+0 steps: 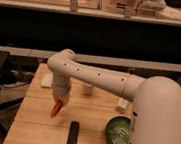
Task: Place the pepper in the ceramic cup
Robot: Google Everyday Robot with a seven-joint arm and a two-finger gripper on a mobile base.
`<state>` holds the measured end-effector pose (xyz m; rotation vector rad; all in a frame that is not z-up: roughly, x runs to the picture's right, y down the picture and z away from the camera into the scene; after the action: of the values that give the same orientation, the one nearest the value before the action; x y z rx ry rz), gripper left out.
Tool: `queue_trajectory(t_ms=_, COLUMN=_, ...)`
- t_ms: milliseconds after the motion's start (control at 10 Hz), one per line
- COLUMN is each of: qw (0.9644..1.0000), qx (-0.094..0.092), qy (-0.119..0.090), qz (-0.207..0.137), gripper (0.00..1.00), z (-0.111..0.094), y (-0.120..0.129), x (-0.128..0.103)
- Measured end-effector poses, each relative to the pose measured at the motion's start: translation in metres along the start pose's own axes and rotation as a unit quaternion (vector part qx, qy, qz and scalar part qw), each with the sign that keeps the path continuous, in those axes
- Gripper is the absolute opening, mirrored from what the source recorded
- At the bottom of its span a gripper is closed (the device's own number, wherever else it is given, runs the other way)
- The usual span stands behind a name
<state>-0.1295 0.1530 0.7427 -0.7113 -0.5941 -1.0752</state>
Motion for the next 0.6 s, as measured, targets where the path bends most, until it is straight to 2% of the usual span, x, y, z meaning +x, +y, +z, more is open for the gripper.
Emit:
queue_trajectory(t_ms=300, qw=0.9999, qx=0.003, qy=0.002, qz=0.012, gripper=0.01, z=-0.013, y=0.006, x=0.010)
queue_trajectory(t_ms=600, qw=0.9991, qx=0.010, qy=0.009, qz=0.040, gripper=0.01, z=-0.042, y=0.021, x=0.037)
